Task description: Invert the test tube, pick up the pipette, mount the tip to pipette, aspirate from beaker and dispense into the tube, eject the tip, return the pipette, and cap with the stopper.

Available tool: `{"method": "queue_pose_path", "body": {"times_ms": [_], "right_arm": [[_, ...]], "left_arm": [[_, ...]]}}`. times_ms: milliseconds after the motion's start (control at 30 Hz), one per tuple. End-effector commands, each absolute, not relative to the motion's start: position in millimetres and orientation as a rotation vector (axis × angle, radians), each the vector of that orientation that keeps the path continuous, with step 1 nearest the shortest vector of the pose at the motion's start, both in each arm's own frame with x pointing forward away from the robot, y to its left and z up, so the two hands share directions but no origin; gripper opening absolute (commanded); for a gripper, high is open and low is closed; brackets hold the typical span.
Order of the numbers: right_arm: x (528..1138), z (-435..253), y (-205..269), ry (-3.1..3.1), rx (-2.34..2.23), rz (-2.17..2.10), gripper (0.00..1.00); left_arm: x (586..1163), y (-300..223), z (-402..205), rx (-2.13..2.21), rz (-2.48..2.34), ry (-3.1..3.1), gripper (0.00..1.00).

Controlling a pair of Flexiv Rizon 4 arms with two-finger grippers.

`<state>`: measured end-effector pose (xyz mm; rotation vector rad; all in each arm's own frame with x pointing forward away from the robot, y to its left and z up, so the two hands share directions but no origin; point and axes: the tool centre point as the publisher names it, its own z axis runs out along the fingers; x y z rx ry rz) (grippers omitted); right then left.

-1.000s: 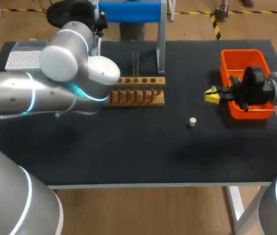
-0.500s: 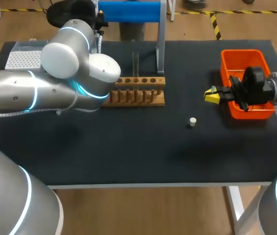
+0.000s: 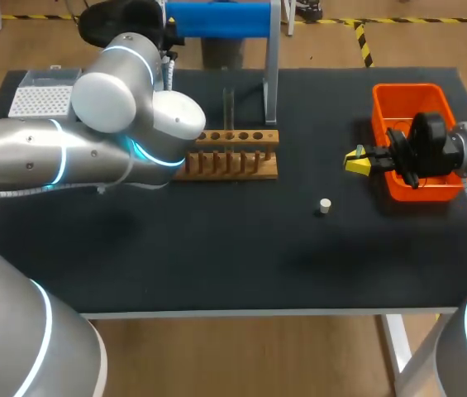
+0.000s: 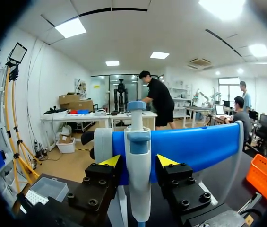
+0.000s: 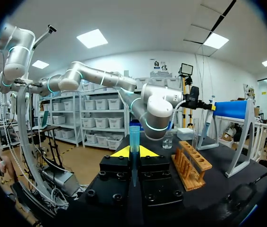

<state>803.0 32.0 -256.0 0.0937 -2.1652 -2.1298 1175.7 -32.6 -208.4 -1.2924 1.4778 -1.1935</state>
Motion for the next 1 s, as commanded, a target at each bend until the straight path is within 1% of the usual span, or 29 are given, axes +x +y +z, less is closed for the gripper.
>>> {"method": "queue_pose_path", "body": {"times_ms": [33,100,267,300,333,400,433,467,767,1000], "right_arm": [[803,-256,32,-2.165,0.096,-2.129,0.00],[803,-256,32,-2.165,0.096,-2.129,0.00],[803,-256,32,-2.165,0.096,-2.129,0.00],[803,-256,32,-2.165,0.096,-2.129,0.00],[803,-256,32,-2.165,0.096,-2.129,0.00],[803,-256,32,-2.165,0.096,-2.129,0.00],[803,-256,32,-2.165,0.096,-2.129,0.00],[803,-256,32,-2.165,0.096,-2.129,0.00],[803,-256,32,-2.165,0.096,-2.129,0.00],[803,-256,32,-2.165,0.096,-2.129,0.00]], "left_arm": [[1181,-35,-212,-1.297,-1.188,1.467,0.43],[1181,-36,-212,-1.299,-1.188,1.465,0.42],[1181,-37,-213,-1.303,-1.188,1.464,0.34],[1181,-37,-214,-1.304,-1.187,1.463,0.29],[1181,-37,-214,-1.305,-1.186,1.464,0.22],[1181,-37,-214,-1.308,-1.184,1.463,0.17],[1181,-37,-215,-1.309,-1.181,1.462,0.03],[1179,-36,-215,-1.311,-1.180,1.461,0.00],[1177,-35,-210,-1.312,-1.176,1.448,0.00],[1179,-34,-193,-1.288,-1.177,1.429,0.00]]}}
